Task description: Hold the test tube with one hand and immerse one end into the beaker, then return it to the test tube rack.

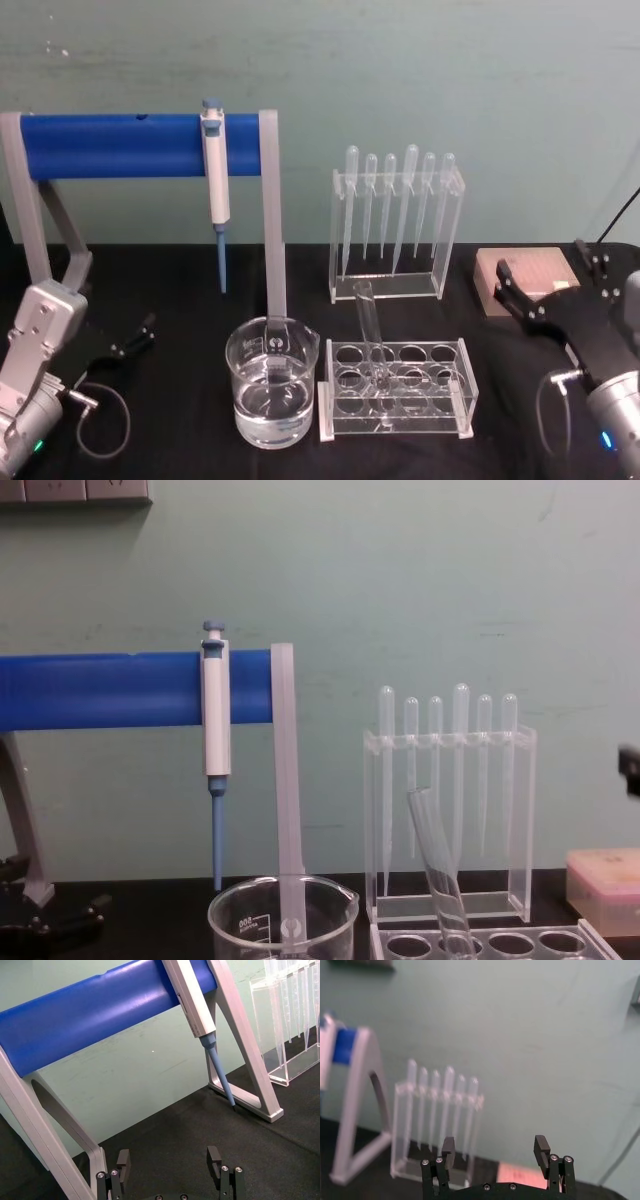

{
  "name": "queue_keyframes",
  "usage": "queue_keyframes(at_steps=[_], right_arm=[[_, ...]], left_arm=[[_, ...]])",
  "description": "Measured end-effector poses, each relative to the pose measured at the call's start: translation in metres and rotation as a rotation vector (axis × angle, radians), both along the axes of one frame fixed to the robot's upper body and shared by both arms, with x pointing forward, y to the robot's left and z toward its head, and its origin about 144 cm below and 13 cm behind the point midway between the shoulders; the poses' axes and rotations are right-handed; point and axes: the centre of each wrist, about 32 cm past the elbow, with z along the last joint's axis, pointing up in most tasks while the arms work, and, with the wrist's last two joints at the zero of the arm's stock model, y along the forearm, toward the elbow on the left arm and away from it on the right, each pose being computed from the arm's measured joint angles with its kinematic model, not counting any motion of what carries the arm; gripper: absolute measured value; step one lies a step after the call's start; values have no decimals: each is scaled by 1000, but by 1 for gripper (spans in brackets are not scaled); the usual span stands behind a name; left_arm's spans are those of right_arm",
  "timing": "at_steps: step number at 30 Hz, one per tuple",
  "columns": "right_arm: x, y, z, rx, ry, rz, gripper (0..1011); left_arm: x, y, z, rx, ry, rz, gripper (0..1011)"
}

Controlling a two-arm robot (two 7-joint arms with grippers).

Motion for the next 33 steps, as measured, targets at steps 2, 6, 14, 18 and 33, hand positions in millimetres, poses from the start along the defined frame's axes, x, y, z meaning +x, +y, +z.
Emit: queue_keyframes(at_steps=[2, 6, 14, 18, 33], right_arm=[[0, -1, -9, -32, 21, -16, 1003], [1, -2, -22, -95, 54, -26, 1003], [4, -1, -28, -220, 83, -26, 1003], [5, 0, -28, -246, 87, -25, 1003], [5, 0, -28, -240, 87, -25, 1003]], left_arm=[[0, 0, 0, 0, 0, 0, 1000], [0, 0, 0, 0, 0, 0, 1000], [0, 0, 0, 0, 0, 0, 1000], [0, 0, 0, 0, 0, 0, 1000], [0, 0, 0, 0, 0, 0, 1000]])
